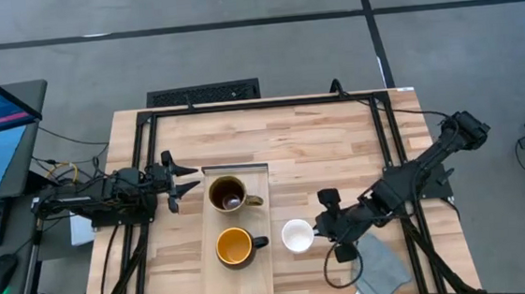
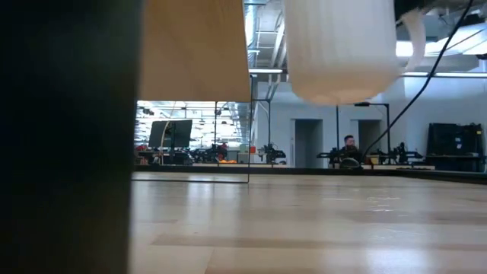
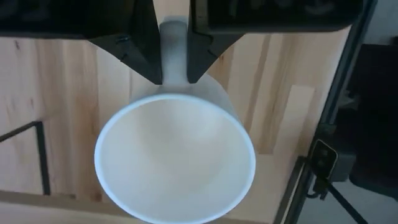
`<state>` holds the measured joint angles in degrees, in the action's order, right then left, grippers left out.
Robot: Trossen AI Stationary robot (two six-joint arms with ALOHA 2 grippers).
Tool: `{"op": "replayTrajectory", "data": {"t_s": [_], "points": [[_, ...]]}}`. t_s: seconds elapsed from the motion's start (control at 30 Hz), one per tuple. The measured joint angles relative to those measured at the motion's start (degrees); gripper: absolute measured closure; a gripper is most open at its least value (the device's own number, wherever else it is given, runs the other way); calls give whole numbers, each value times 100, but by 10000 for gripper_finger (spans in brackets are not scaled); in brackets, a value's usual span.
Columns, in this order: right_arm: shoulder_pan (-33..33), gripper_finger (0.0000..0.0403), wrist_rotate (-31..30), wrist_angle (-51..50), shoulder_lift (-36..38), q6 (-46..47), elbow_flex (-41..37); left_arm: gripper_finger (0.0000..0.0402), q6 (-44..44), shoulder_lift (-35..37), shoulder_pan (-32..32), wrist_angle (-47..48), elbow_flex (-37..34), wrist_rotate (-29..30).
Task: Stack small to large cups/mugs on shelf
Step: Put the white mug on the shelf
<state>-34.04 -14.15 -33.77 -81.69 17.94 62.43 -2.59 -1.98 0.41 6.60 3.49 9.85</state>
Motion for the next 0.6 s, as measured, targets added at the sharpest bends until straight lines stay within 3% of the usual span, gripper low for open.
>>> {"op": "replayTrajectory", "data": {"t_s": [0.6], "points": [[-619,334,-397,-312,-4,216,1155,232,195,-1,-1,-16,2,305]]}}
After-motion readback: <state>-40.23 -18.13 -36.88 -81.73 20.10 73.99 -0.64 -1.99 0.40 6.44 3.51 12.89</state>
